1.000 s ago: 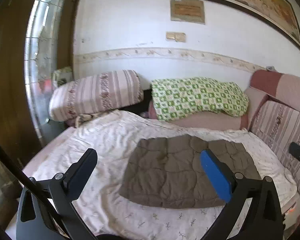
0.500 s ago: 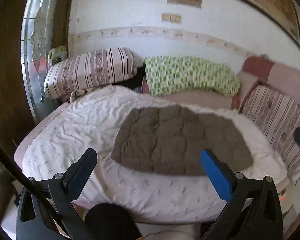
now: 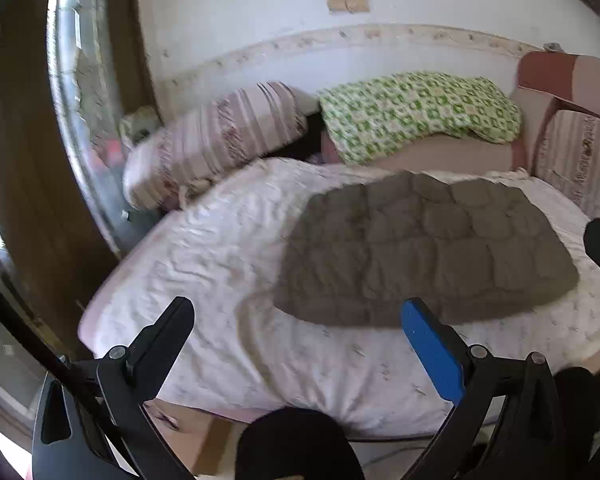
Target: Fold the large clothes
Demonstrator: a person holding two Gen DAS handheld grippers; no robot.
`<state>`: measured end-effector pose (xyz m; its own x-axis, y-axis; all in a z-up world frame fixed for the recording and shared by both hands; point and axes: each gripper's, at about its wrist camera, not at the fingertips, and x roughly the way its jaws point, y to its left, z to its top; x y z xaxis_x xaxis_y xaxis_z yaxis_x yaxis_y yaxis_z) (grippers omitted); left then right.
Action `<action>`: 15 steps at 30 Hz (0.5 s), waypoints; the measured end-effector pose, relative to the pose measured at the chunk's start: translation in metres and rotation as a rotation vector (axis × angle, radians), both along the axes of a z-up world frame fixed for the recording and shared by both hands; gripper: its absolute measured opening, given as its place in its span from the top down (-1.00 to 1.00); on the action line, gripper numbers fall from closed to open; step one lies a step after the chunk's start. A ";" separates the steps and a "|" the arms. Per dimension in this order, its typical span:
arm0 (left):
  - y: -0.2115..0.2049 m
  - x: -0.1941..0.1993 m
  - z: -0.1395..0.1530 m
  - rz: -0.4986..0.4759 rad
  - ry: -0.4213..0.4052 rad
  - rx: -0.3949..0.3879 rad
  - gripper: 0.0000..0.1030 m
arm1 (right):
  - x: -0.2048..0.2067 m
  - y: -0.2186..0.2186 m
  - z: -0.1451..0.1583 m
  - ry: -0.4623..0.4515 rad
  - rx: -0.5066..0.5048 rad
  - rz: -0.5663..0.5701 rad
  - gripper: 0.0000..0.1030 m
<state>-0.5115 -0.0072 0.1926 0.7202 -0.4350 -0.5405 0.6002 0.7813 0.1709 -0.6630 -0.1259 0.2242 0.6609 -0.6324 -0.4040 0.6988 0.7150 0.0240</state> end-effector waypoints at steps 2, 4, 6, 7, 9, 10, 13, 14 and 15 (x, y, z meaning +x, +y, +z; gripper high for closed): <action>-0.006 0.005 -0.007 -0.018 0.038 0.003 -1.00 | 0.002 -0.005 -0.004 0.009 0.006 -0.009 -1.00; -0.010 0.006 -0.011 -0.023 0.047 0.018 -1.00 | 0.004 -0.010 -0.008 0.013 0.020 -0.016 -1.00; -0.014 0.007 -0.016 -0.036 0.055 0.034 -1.00 | 0.006 -0.013 -0.013 0.020 0.033 -0.023 -1.00; -0.016 0.007 -0.018 -0.045 0.065 0.038 -1.00 | 0.008 -0.015 -0.015 0.024 0.040 -0.023 -1.00; -0.018 0.009 -0.022 -0.053 0.075 0.044 -1.00 | 0.010 -0.016 -0.017 0.032 0.046 -0.021 -1.00; -0.018 0.010 -0.023 -0.054 0.077 0.045 -1.00 | 0.012 -0.017 -0.018 0.038 0.045 -0.020 -1.00; -0.019 0.013 -0.025 -0.057 0.092 0.046 -1.00 | 0.015 -0.014 -0.018 0.044 0.033 -0.019 -1.00; -0.019 0.015 -0.025 -0.057 0.096 0.046 -1.00 | 0.016 -0.014 -0.018 0.046 0.030 -0.018 -1.00; -0.019 0.017 -0.026 -0.055 0.099 0.047 -1.00 | 0.017 -0.014 -0.019 0.050 0.030 -0.017 -1.00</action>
